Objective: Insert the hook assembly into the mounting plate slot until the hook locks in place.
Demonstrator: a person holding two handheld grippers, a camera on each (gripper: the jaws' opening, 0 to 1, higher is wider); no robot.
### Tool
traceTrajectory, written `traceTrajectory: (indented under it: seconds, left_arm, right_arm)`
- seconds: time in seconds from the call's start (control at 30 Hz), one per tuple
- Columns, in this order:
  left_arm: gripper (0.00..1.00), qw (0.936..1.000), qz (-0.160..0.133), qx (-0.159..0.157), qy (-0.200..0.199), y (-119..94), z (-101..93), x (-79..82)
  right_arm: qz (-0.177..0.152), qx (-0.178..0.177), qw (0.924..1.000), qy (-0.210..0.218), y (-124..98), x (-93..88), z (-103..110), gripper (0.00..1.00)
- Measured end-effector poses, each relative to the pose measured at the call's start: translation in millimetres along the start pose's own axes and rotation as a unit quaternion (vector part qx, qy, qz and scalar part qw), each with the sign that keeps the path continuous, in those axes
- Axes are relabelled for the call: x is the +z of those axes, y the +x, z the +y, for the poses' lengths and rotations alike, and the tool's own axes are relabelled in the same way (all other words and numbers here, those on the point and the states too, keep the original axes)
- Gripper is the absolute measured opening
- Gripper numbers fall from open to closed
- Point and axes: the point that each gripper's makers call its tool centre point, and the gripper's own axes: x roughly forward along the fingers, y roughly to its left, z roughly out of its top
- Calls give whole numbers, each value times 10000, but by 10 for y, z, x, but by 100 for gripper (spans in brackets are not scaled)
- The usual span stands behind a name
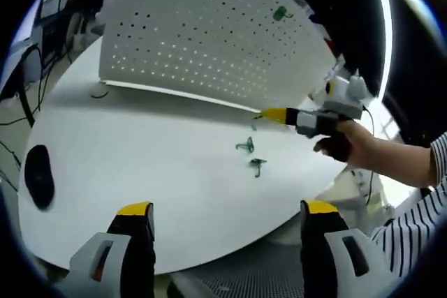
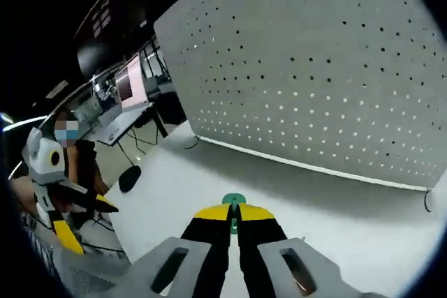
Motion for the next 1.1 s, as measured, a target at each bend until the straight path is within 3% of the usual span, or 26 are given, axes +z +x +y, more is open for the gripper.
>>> traceTrajectory:
  seconds: [0.17,0.27,0.57,0.63,0.9,1.0,1.1]
  left_arm:
    - [87,10000,-76,3,31,-23,-26,54]
    - [87,9999,-90,9,48,-20,-31,74]
    - [87,9993,-300,110,215,-34,-103,300]
    - [86,9992,-280,90,269,-21,-132,319]
    - [84,9992,-264,-92,291,73,-264,358]
    - [83,9992,-247,-246,179,102,-331,363]
    - [82,9991,-253,-293,153,126,-362,377]
  right_arm:
    - [-563,-78,9981,227,-172,261,149,0]
    - [-617,35,9975,350,-218,279,272,0]
    - [-694,215,9949,701,-338,209,552,0]
    - [-546,180,9966,592,-350,154,603,0]
    - [-586,449,9954,612,-471,75,939,0]
    - [-575,482,9965,379,-491,30,1060,0]
    - [-618,578,9950,539,-518,17,1152,0]
